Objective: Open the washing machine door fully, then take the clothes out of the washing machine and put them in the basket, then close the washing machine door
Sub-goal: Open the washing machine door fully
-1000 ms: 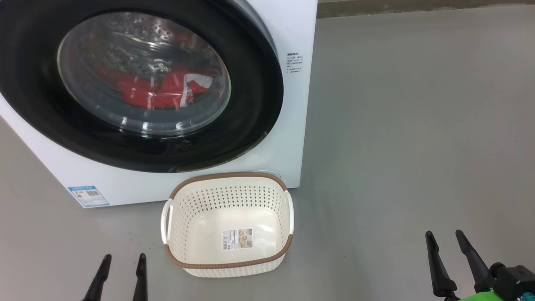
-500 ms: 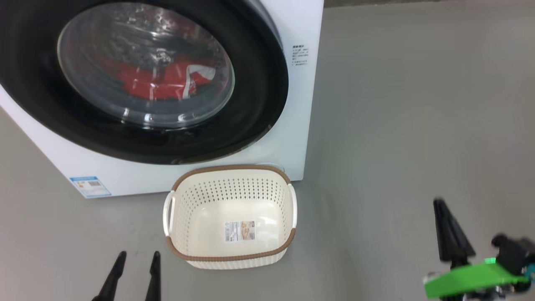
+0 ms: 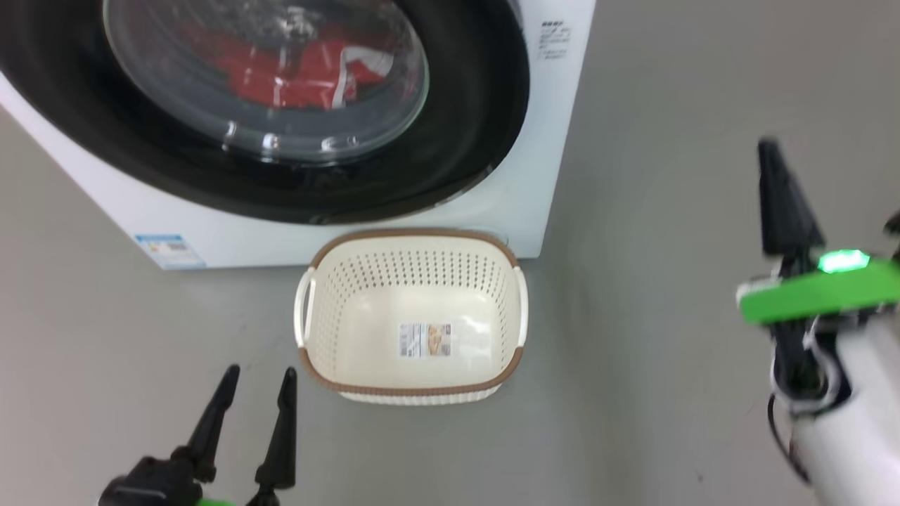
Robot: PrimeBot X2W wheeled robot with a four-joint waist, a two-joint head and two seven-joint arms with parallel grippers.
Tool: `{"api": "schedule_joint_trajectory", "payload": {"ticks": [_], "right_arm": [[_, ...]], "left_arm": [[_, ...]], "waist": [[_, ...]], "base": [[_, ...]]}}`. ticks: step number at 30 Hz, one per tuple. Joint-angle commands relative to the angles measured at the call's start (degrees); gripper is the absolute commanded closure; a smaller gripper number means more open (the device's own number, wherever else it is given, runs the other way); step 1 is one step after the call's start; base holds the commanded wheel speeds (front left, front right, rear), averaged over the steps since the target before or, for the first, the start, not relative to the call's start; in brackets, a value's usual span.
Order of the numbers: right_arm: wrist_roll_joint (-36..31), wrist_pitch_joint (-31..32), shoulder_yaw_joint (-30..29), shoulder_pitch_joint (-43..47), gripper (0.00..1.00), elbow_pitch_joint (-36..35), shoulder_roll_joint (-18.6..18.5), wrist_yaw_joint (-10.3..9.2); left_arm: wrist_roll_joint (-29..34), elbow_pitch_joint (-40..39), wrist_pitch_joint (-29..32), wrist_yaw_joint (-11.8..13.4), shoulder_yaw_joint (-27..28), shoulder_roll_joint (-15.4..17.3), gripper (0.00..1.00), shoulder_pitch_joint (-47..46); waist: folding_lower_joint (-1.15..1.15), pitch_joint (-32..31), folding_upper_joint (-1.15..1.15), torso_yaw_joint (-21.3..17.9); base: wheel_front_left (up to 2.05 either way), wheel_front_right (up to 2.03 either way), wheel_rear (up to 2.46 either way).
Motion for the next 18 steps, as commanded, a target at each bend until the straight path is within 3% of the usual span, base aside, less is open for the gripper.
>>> {"api": "schedule_joint_trajectory", "payload": {"ticks": [1,9,18], "right_arm": [[3.2,-0.4,2.3,-5.0,1.00,-0.7,-1.7,0.02],[17.9,0.3,9.5,-15.7,1.00,1.8,-5.9,0.02],[38.3,9.2,14.4,-25.9,1.00,0.7,-10.8,0.02]], "left_arm": [[-1.0,-1.7,-0.7,-0.3,1.3,0.3,0.00,-2.9],[-2.6,-1.7,-0.7,-0.4,-0.5,0.3,0.00,-6.1],[-4.2,-1.4,-0.7,-0.4,-2.6,0.3,0.00,-9.0]], "waist": [[0.00,3.8,0.00,2.3],[0.00,8.2,0.00,4.3],[0.00,12.5,0.00,6.8]], "base": [[0.00,0.00,0.00],[0.00,0.00,0.00],[0.00,0.00,0.00]]}}
